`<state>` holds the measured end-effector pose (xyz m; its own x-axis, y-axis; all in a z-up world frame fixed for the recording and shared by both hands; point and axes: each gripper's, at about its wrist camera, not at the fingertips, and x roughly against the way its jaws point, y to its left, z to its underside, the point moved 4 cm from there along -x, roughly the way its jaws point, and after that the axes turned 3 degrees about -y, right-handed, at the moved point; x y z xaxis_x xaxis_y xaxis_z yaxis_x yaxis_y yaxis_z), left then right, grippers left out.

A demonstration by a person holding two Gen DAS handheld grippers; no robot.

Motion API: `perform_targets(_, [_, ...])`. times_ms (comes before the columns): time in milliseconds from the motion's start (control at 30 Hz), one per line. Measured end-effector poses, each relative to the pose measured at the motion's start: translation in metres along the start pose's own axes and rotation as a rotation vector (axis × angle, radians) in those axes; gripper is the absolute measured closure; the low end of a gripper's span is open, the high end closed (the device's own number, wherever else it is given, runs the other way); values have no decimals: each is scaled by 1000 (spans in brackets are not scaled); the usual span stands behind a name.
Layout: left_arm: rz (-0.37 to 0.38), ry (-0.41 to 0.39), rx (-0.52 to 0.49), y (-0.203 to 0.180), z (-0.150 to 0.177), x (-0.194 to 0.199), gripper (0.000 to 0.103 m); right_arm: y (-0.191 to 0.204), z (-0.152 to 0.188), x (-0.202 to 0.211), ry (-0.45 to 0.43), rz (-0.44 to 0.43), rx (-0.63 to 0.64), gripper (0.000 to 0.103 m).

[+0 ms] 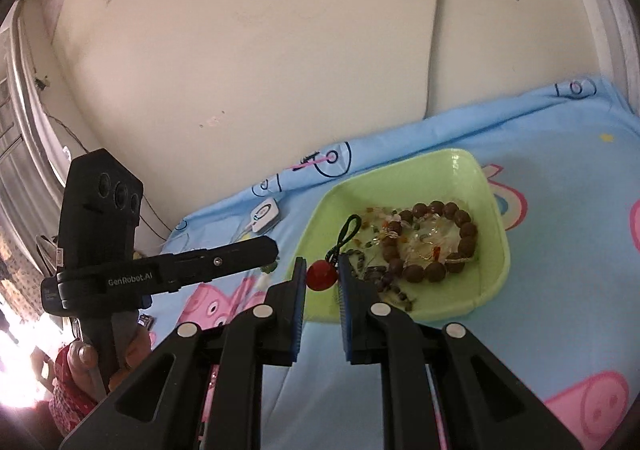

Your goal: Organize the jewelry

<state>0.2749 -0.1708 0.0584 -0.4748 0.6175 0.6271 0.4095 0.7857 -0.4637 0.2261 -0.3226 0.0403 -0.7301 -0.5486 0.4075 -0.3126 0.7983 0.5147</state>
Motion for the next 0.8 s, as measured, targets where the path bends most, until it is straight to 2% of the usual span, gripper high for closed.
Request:
perform_targets(100, [-24, 28, 10, 5, -3, -16, 86, -1, 0, -16, 10, -18, 9, 103])
perform_targets(167, [-48, 60, 26, 12, -3, -27, 84, -1, 0, -22, 18, 10, 23, 103])
perform_targets(200, [-51, 61, 37, 14, -4, -27, 84, -1, 0, -25, 15, 22, 19, 97])
perform_targets(300, [-29, 34, 46, 15, -6, -16, 83, 0, -3, -19, -33, 21, 8, 80])
perform_targets(467, [-17, -42, 15, 3, 1, 21, 83, 9, -1, 8, -121, -24, -22, 80])
perform_targets(667, [-94, -104, -78, -3, 60, 67, 83, 21, 38, 27, -124, -62, -81, 80])
perform_targets(800, [-195, -140, -116, 6, 108, 88, 83, 28, 76, 29, -75, -46, -126, 80])
